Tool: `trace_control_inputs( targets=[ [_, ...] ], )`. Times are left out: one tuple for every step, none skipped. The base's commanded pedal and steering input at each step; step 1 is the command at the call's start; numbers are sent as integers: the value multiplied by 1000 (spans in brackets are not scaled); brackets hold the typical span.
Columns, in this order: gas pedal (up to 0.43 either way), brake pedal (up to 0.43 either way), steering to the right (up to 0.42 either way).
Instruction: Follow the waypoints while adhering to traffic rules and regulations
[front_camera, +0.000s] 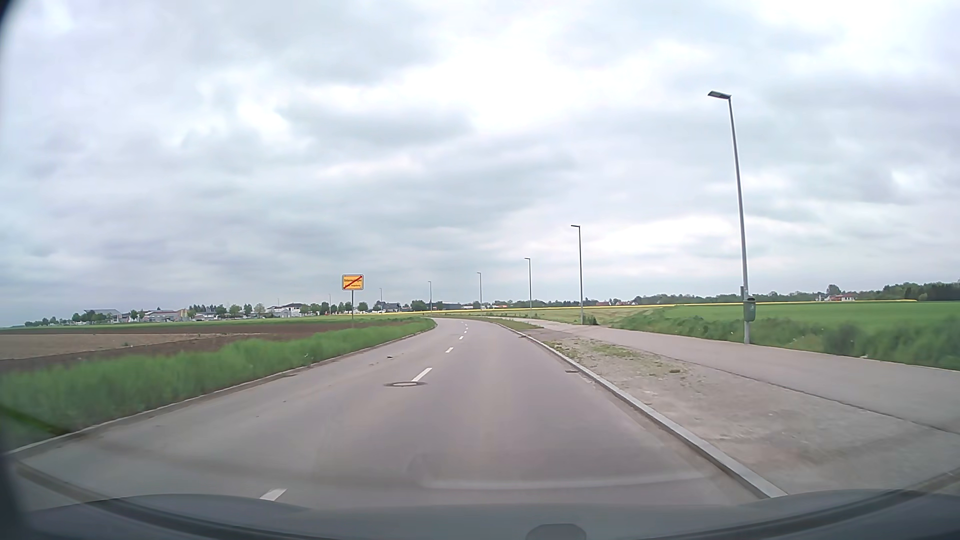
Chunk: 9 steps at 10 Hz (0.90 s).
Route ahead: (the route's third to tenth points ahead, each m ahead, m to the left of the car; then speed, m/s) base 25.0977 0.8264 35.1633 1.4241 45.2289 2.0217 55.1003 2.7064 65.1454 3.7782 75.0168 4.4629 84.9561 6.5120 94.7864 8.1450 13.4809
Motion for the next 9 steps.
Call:
trace_control_inputs(
  targets=[
    [228,0,-4],
    [228,0,-4],
    [228,0,-5],
    [228,0,-6],
    [228,0,-6],
    [228,0,-6],
    [228,0,-5],
    [228,0,-5],
    [228,0,-5]
  ],
)
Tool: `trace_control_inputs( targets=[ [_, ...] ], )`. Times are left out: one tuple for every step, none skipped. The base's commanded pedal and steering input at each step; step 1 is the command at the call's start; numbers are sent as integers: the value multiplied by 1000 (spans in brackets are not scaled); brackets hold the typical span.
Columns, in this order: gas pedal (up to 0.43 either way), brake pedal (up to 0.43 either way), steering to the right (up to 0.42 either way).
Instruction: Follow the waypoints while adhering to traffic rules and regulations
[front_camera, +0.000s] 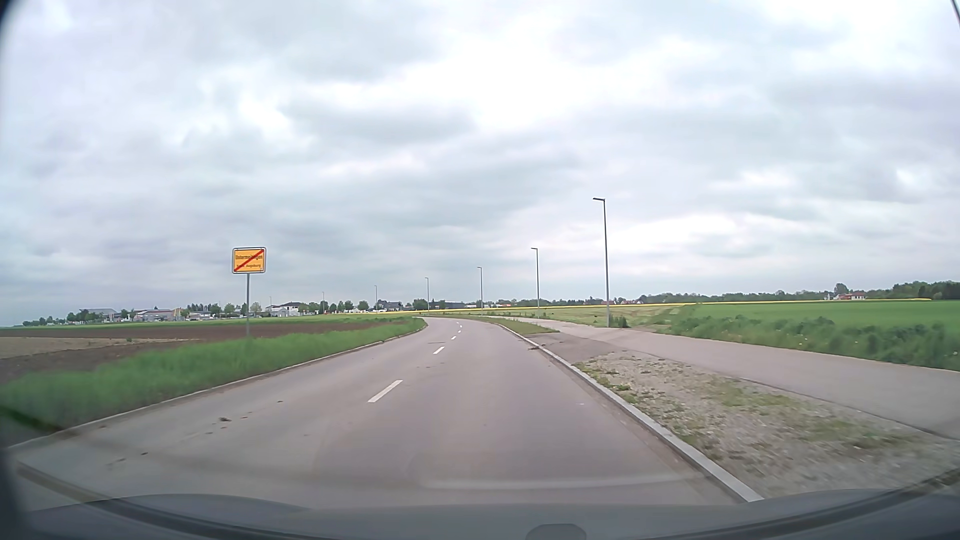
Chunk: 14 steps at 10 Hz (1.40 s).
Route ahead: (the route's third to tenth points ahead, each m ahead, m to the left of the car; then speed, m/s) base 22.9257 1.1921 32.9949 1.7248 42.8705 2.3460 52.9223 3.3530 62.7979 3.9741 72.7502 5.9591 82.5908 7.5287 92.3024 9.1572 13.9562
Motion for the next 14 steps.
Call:
trace_control_inputs(
  targets=[
    [228,0,-7],
    [228,0,-10],
    [228,0,-13],
    [228,0,-13],
    [228,0,-10],
    [228,0,-10],
    [228,0,-10],
    [228,0,-9],
    [228,0,-9],
    [228,0,-9],
    [228,0,-9],
    [228,0,-8],
    [228,0,-9],
    [228,0,-9]
  ],
)
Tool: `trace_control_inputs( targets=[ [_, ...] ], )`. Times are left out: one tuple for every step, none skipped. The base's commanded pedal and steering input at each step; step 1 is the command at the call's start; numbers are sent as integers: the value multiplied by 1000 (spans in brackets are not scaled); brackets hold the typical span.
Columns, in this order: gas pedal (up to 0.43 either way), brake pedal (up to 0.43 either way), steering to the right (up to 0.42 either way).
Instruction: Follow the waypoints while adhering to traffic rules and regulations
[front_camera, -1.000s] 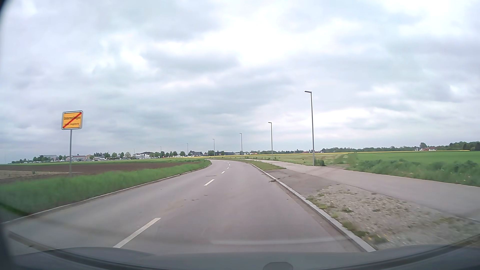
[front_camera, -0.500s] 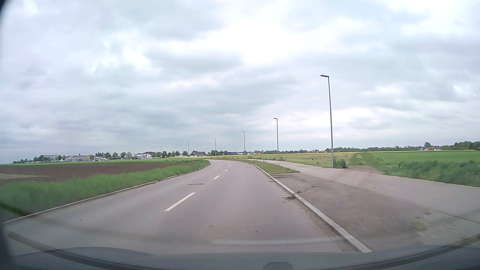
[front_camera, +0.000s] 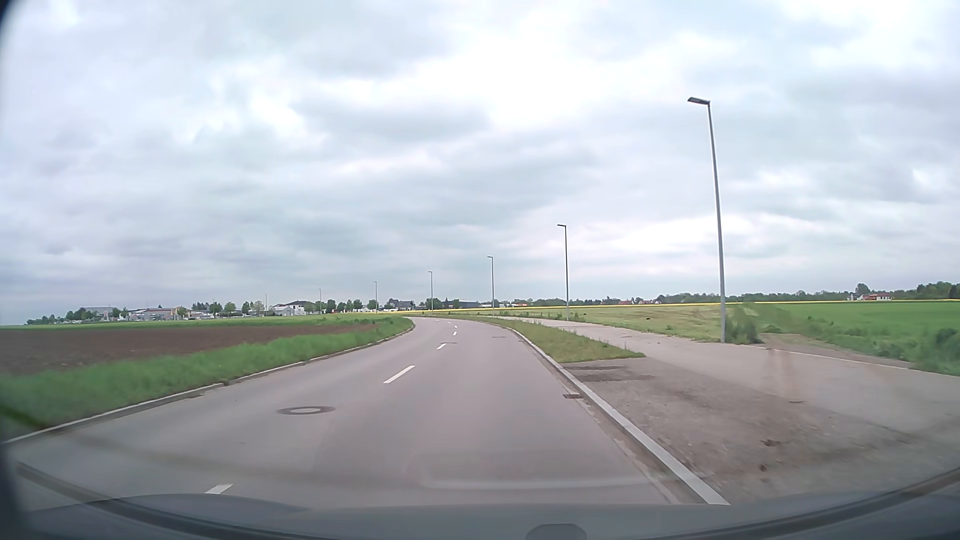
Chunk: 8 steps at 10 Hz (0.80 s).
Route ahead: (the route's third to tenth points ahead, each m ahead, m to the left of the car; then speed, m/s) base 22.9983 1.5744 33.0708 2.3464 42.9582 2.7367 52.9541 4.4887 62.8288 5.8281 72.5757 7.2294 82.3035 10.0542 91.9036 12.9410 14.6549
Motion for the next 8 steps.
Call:
trace_control_inputs(
  targets=[
    [228,0,-9],
    [228,0,-11],
    [228,0,-12],
    [228,0,-12],
    [228,0,-11],
    [220,0,-9],
    [220,0,-9],
    [220,0,-9]
  ],
)
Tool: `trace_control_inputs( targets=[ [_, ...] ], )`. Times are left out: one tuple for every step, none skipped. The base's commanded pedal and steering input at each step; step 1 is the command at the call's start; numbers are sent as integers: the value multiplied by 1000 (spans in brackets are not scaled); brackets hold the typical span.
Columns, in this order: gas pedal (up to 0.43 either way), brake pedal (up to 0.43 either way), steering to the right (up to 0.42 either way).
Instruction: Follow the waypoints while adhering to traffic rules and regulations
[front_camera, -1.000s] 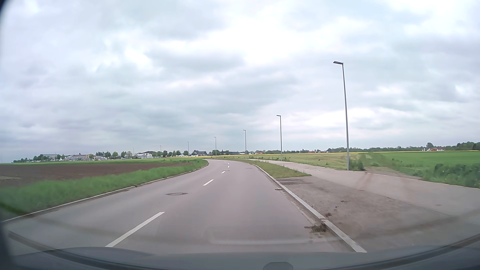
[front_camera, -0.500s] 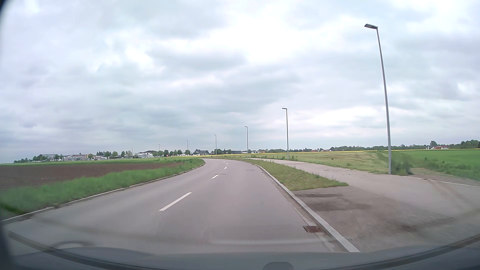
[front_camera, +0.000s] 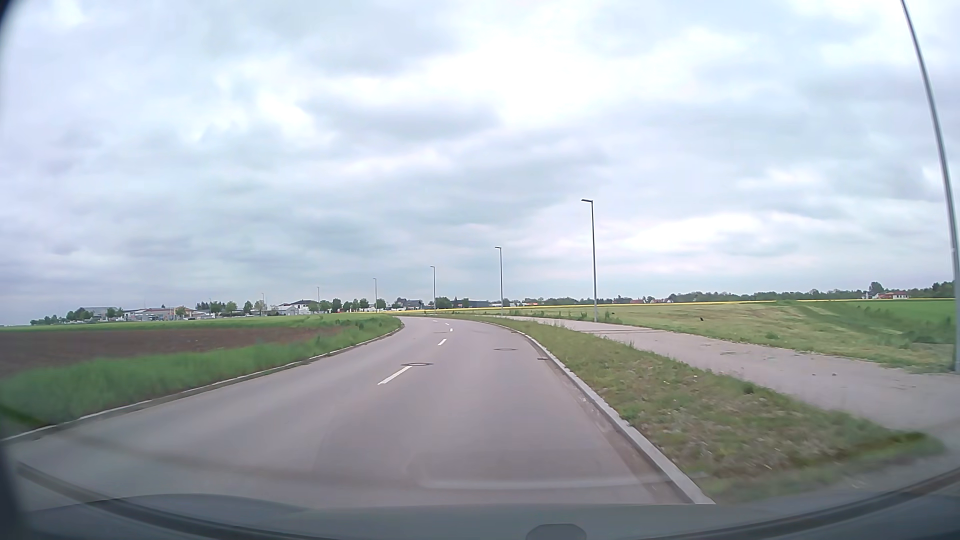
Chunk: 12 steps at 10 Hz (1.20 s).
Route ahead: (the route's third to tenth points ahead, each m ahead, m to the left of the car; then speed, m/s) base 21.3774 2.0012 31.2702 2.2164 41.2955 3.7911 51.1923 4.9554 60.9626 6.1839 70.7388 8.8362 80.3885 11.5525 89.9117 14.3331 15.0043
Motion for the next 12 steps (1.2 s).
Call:
trace_control_inputs(
  targets=[
    [209,0,-10],
    [197,0,-10],
    [189,0,-11],
    [177,0,-12],
    [177,0,-14],
    [177,0,-16],
    [177,0,-16],
    [177,0,-16],
    [177,0,-16],
    [177,0,-16],
    [177,0,-16],
    [177,0,-16]
  ],
)
